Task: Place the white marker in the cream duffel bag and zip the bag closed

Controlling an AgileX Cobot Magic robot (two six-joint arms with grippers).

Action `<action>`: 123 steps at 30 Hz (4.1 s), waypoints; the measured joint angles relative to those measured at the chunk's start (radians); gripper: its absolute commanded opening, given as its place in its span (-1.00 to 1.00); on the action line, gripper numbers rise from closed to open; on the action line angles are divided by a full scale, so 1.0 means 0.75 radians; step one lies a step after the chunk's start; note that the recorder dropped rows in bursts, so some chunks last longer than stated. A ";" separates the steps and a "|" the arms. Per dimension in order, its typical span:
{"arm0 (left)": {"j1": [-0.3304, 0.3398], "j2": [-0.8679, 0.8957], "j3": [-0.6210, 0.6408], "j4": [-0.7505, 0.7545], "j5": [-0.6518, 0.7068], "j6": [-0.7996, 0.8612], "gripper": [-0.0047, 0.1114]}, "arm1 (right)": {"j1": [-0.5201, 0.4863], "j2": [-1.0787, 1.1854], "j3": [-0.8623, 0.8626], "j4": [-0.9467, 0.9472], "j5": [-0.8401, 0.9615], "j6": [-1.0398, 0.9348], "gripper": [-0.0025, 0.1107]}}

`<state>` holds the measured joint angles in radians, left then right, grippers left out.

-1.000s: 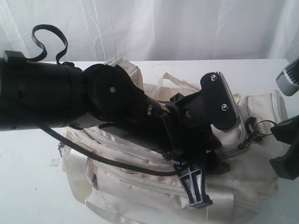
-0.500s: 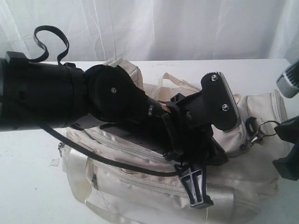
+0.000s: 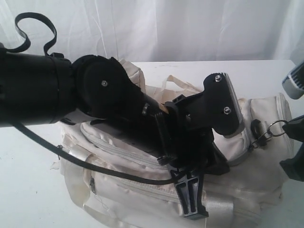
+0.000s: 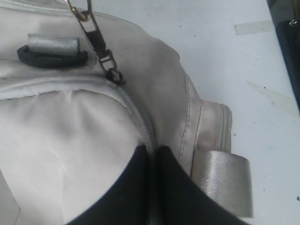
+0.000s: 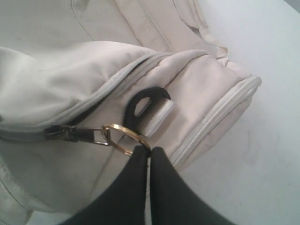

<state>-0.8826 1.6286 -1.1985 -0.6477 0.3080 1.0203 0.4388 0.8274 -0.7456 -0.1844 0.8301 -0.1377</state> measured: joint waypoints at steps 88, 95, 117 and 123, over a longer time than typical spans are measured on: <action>-0.107 0.002 -0.011 0.256 -0.165 -0.323 -0.92 | 0.003 0.028 0.000 -0.006 -0.098 0.003 -0.96; -0.107 -0.007 -0.011 0.256 -0.118 -0.335 -0.92 | 0.003 0.112 0.000 -0.042 -0.190 0.006 -0.96; -0.107 -0.013 -0.011 0.258 -0.045 -0.338 -0.20 | 0.003 0.205 0.000 -0.112 -0.299 0.008 -0.96; -0.107 -0.025 -0.011 0.232 -0.090 -0.361 0.16 | 0.003 0.205 0.000 -0.116 -0.313 0.008 -0.96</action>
<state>-0.9632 1.6099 -1.2070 -0.4739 0.2403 0.7492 0.4410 0.9815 -0.7456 -0.2717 0.5951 -0.1319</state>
